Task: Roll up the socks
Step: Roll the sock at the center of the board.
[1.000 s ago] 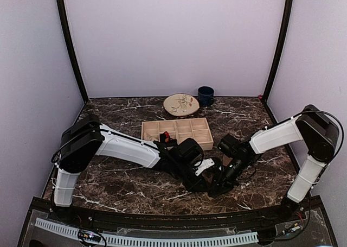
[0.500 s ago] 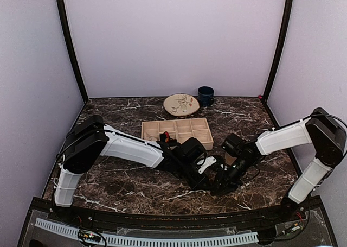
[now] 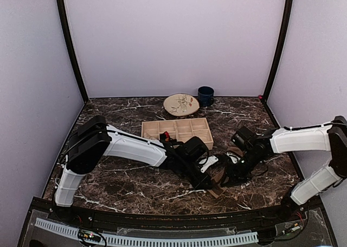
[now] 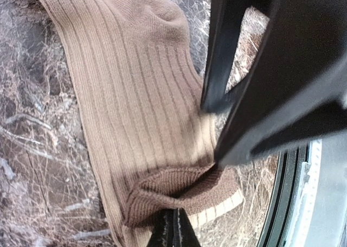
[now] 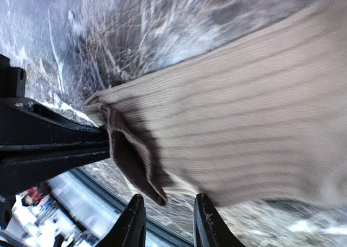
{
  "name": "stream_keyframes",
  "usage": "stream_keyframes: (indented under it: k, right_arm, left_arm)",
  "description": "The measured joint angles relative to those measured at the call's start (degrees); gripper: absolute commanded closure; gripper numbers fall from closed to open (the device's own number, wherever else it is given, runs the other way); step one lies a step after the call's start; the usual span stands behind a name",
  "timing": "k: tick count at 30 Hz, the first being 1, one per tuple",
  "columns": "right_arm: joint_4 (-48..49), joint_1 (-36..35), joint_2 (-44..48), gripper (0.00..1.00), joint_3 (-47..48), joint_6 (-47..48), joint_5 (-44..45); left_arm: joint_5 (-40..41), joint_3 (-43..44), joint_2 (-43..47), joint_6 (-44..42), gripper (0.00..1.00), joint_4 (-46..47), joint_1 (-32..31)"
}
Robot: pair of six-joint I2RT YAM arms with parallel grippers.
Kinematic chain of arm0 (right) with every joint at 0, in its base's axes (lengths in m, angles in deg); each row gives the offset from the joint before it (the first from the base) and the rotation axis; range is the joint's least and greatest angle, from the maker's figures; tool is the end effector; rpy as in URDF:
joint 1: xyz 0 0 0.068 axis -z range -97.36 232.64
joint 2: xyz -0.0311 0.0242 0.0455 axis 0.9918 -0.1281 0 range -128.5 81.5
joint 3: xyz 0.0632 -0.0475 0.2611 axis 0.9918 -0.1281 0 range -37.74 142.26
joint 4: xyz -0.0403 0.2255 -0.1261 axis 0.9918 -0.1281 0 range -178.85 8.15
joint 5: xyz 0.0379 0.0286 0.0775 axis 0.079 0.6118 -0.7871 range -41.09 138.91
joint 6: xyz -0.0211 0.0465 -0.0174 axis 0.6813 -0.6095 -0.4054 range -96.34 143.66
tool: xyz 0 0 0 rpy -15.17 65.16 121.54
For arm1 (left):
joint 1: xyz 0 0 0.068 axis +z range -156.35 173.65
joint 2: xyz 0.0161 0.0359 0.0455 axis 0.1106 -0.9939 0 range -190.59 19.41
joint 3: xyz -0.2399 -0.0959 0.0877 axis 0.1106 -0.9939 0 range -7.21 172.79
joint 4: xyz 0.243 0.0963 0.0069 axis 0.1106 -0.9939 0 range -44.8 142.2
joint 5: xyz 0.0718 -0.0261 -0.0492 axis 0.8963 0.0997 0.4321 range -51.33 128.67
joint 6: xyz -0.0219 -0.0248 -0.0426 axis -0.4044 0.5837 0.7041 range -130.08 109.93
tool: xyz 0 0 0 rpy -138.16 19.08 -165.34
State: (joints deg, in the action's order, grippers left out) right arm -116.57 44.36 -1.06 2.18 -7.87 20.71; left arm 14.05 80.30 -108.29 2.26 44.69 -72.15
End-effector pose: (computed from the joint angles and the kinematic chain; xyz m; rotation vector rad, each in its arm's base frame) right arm 0.1699 0.1557 0.1506 0.2541 -2.9240 -0.7902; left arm 0.1829 -0.4428 0.1315 1.3762 2.2406 -1.0828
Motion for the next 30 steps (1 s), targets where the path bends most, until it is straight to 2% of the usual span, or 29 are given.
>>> stream_keyframes:
  k: [14, 20, 30]
  right_arm:
    - [-1.53, -1.77, 21.70, 0.70, 0.04, -0.46, 19.93]
    - [-2.82, -12.44, 20.00, 0.70, 3.10, -0.85, 30.10]
    - [-5.18, -28.87, 17.97, 0.70, 6.27, -5.05, 46.82]
  left_arm:
    - [-3.69, 3.56, -2.10, 1.99, 0.99, -3.32, 1.68]
    - [-7.93, 6.84, -4.35, 3.52, 1.00, -6.03, 3.21]
    - [-12.79, 7.21, -5.38, 6.36, 1.00, -6.54, 5.97]
